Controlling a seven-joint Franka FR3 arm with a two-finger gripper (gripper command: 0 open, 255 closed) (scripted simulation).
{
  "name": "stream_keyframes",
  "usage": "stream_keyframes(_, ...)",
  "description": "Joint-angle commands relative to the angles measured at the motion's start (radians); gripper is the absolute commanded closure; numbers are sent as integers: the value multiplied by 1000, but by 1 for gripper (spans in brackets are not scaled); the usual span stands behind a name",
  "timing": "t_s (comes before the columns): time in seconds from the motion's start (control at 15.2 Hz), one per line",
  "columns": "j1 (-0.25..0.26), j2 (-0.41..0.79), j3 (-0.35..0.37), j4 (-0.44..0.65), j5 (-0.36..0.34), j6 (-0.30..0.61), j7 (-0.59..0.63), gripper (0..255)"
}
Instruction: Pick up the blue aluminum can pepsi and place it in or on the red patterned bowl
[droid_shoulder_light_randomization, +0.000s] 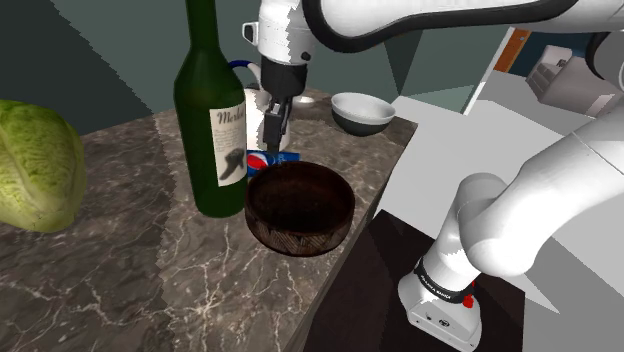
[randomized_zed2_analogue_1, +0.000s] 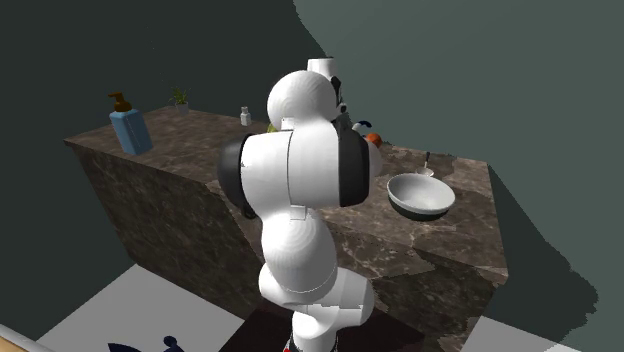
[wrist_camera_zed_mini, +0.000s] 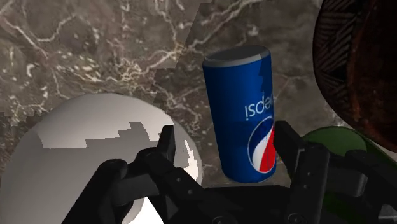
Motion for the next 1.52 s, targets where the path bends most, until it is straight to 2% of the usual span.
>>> stream_keyframes(0.0, 13, 49, -13, -1, 81, -39, 1, 255)
stream_keyframes(0.66, 15, 55, -22, 139, 75, -173, 8, 255)
stream_keyframes(0.73, 15, 55, -22, 124, 76, -159, 7, 255)
stream_keyframes(0.79, 15, 55, -22, 124, 76, -159, 7, 0)
stream_keyframes(0.99, 19, 60, -30, 54, 73, -90, -51, 0)
stream_keyframes(1.45, 20, 60, -22, -47, 78, 12, -53, 0)
